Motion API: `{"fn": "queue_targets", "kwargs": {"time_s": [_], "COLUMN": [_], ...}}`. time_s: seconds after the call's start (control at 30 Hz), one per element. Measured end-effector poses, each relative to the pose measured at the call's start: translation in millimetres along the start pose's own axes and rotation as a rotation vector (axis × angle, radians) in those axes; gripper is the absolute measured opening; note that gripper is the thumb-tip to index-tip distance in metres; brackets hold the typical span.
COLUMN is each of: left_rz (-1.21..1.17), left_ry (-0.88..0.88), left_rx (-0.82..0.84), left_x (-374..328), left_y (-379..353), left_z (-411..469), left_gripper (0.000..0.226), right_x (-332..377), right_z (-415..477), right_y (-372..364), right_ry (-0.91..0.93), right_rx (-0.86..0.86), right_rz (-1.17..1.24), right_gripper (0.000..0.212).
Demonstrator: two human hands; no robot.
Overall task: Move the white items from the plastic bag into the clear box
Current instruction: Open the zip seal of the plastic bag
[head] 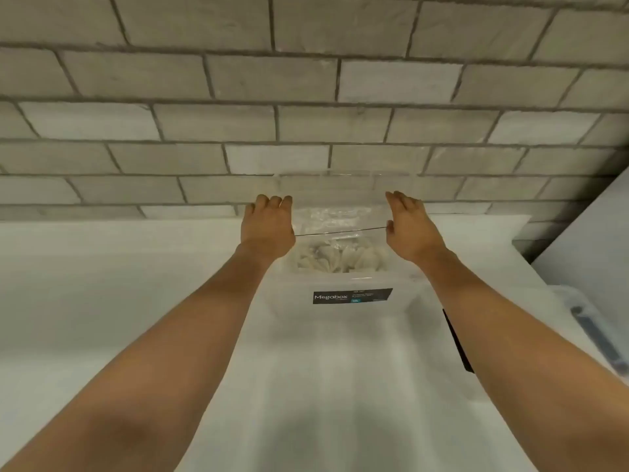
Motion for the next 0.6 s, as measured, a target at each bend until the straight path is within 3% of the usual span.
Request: {"fn": "queue_targets", "kwargs": {"time_s": [0.17, 0.3, 0.43, 0.6], "left_rz": [0.251, 0.288, 0.342, 0.209], "left_ry": [-0.014, 0.021, 0.011, 0.024], "left_rx": [0.094, 0.121, 0.138, -0.064], "left_x": [-4.1, -5.5, -6.8, -4.3], "left_y": [-13.9, -18.4, -17.4, -1.1], "left_z": [4.9, 6.0, 4.2, 2.3], "left_gripper": [0.066, 0.045, 0.035, 0.021], "right_x": [-4.6, -6.4, -3.0, -2.0], "right_z": [10.9, 14.9, 15.0, 14.7], "right_y": [-12.0, -17.2, -20.5, -12.2], "right_ry": [-0.067, -0.103, -0.046, -0.003], "right_rx": [0.073, 0.126, 0.161, 0.069], "right_rz": [-0.223, -0.347, -0.407, -0.240], "right_gripper": [0.072, 0.037, 0.033, 0.036]}}
Point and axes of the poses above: each hand's wrist, its own z-axis towards the middle knuckle, its own y-axis out of the back of the hand, x = y × z, the point moved 6 cm from there along z, towards the middle knuckle, and after that the axes turned 10 degrees about x, right-handed, at the moved point
